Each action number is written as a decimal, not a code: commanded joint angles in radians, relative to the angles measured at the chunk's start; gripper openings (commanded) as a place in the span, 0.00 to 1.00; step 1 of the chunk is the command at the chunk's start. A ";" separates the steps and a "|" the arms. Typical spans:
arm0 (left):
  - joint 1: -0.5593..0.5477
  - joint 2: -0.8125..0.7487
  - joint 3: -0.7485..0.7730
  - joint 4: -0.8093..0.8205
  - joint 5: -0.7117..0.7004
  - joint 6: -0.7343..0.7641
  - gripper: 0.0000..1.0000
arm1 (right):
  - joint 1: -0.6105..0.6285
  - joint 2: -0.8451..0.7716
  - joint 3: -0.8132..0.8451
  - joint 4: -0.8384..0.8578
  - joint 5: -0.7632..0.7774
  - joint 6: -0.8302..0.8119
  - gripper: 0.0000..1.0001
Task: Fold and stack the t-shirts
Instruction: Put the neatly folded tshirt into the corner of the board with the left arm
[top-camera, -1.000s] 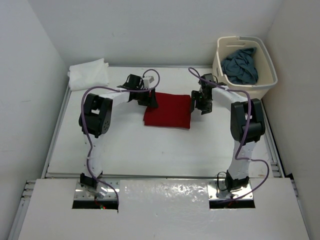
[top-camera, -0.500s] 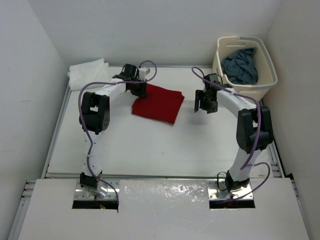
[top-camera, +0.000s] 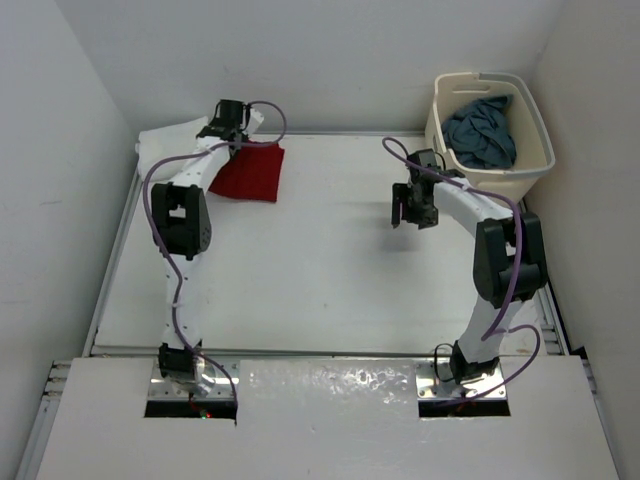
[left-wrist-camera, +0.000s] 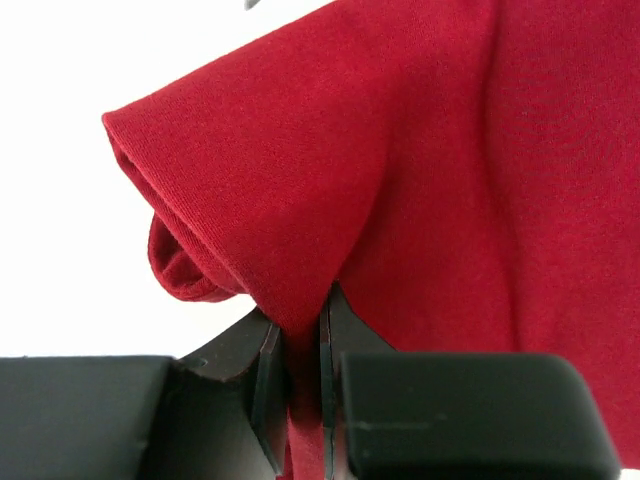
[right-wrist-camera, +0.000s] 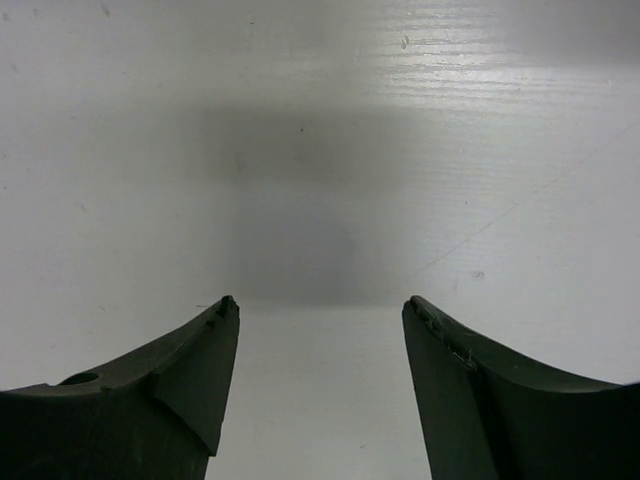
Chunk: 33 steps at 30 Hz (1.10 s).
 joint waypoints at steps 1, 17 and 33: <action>0.038 -0.035 0.040 0.108 -0.153 0.132 0.00 | -0.006 -0.048 -0.016 -0.003 0.027 -0.020 0.66; 0.346 -0.012 0.099 0.366 0.068 -0.146 0.00 | -0.006 0.007 0.020 -0.033 0.018 -0.023 0.65; 0.397 0.145 0.174 0.326 0.067 -0.330 0.75 | -0.003 0.068 0.204 -0.104 -0.068 -0.045 0.66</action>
